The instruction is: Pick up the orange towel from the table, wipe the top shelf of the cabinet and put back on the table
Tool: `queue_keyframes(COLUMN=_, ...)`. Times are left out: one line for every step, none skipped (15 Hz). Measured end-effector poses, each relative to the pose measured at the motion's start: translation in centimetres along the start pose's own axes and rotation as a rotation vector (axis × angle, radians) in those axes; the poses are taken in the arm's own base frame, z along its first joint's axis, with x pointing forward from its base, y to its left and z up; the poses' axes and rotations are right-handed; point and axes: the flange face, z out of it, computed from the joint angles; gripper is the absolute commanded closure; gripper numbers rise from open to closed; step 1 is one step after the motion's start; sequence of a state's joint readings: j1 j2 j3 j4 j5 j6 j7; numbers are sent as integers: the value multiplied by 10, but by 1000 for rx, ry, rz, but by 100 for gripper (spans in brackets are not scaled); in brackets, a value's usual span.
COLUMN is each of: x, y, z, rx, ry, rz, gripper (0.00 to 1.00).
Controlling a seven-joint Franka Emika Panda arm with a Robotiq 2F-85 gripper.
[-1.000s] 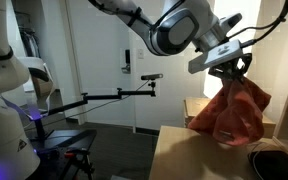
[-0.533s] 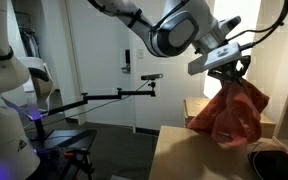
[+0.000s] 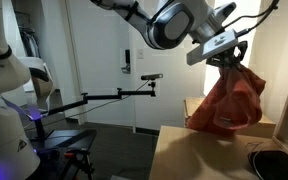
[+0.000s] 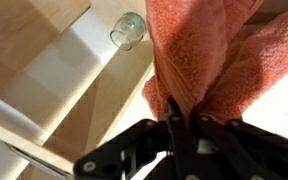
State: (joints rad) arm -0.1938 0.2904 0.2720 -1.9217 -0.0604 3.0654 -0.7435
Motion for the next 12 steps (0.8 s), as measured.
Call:
queue_keyframes(x=3, y=2, z=-8, rx=-16, ry=29, rz=1, gripper=98)
queue_keyframes(x=6, y=3, z=-16, rx=-33, ry=57, rz=5, gripper=98)
queue_keyframes(x=8, y=5, z=-23, rx=-49, ry=83, rz=10, gripper=98)
queue_keyframes(x=11, y=6, z=-30, rx=-62, ry=106, rz=14, gripper=98)
queue_keyframes(x=14, y=7, z=-36, rx=-74, ry=126, rz=17, gripper=98)
queue_keyframes(x=16, y=7, z=-40, rx=-84, ry=144, rz=23, gripper=98)
queue_keyframes(x=18, y=7, z=-44, rx=-90, ry=159, rz=28, gripper=98)
queue_keyframes(x=20, y=6, z=-47, rx=-97, ry=175, rz=31, gripper=98)
queue_keyframes(x=22, y=6, z=-50, rx=-104, ry=190, rz=35, gripper=98)
queue_keyframes(x=23, y=6, z=-53, rx=-112, ry=207, rz=38, gripper=98)
queue_keyframes(x=23, y=5, z=-56, rx=-122, ry=225, rz=43, gripper=98)
queue_keyframes(x=23, y=5, z=-60, rx=-133, ry=241, rz=47, gripper=98)
